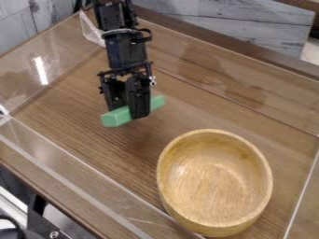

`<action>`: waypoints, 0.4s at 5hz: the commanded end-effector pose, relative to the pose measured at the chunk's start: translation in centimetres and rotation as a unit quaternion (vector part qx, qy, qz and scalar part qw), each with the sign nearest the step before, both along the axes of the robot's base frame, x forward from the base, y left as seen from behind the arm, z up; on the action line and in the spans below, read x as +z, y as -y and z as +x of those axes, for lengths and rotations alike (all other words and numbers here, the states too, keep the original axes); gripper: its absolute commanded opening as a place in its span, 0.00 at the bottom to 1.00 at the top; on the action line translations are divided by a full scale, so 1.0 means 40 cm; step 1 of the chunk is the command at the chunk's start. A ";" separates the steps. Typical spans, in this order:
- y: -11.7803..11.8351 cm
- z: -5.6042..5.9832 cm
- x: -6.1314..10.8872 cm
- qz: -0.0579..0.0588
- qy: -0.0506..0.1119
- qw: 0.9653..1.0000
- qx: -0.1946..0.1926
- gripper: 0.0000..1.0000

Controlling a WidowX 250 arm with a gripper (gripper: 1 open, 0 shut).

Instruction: Remove the green block from inside the brown bowl and put it on the table

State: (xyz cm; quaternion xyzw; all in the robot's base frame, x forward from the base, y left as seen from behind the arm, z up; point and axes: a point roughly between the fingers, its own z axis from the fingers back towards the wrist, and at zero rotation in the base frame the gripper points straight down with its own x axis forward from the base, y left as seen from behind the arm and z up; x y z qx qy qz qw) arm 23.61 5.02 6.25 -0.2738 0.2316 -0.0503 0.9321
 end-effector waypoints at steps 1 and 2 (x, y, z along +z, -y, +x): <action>-0.017 0.019 0.023 0.002 0.025 1.000 -0.001 0.00; -0.020 0.020 0.022 -0.002 0.025 1.000 -0.001 0.00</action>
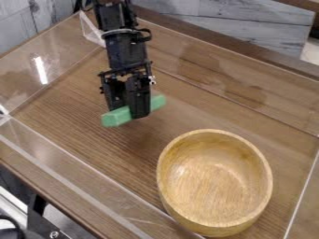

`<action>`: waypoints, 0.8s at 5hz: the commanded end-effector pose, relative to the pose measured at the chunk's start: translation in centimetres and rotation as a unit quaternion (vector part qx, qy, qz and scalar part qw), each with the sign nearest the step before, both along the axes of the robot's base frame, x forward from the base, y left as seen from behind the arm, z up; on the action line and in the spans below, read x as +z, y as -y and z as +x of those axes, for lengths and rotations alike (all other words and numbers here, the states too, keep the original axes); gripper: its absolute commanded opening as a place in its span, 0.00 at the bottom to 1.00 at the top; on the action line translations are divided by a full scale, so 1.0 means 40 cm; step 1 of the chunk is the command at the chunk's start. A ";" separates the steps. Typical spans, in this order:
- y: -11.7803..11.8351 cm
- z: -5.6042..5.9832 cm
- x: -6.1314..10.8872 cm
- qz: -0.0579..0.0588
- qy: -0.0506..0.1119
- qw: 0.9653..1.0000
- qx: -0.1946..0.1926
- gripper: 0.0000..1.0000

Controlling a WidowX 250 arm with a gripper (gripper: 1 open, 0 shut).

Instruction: Remove the green block from inside the brown bowl and put it on the table

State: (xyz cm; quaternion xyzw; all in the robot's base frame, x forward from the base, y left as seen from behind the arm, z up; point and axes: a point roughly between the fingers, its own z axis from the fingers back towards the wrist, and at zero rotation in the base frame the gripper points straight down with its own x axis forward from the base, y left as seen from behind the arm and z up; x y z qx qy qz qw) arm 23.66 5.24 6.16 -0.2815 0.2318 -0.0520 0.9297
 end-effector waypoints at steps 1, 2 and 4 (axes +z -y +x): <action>-0.017 0.020 0.023 0.002 0.025 1.000 -0.002 0.00; -0.019 0.020 0.023 -0.002 0.024 1.000 -0.003 0.00; -0.024 0.021 0.022 -0.010 0.022 1.000 -0.005 0.00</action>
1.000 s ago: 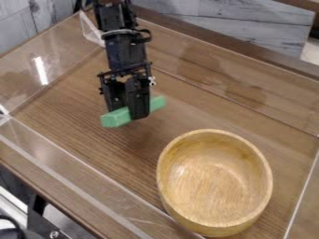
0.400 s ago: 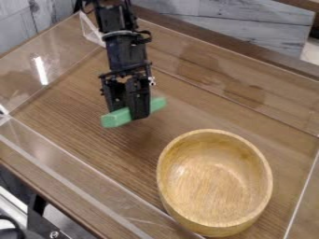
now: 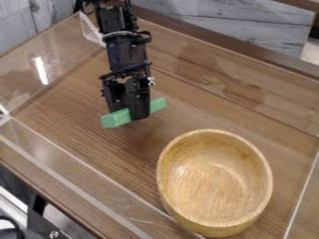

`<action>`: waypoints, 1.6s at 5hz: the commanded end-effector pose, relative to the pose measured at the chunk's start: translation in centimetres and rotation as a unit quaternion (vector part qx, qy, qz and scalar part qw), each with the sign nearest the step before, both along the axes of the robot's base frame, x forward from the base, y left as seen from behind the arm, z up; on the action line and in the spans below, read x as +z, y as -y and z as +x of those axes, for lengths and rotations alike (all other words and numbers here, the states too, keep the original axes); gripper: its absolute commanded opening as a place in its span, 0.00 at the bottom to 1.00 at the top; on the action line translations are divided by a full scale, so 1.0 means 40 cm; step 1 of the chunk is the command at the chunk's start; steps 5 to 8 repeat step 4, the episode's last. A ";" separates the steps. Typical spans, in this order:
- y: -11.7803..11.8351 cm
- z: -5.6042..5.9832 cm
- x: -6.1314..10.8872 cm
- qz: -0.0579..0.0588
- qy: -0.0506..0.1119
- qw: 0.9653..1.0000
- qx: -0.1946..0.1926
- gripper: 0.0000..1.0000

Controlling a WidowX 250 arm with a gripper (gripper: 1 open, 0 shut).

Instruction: Remove the green block from inside the brown bowl and put it on the table

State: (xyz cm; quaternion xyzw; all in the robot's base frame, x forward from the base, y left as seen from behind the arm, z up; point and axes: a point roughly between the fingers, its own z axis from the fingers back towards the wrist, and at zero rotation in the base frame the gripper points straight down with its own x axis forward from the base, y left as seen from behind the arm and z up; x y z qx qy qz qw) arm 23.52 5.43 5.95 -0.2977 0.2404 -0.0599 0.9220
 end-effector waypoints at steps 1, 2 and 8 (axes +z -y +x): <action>-0.021 0.025 0.027 0.004 0.029 1.000 0.001 0.00; -0.023 0.024 0.026 0.000 0.028 1.000 0.000 0.00; -0.027 0.024 0.025 -0.008 0.024 1.000 -0.002 0.00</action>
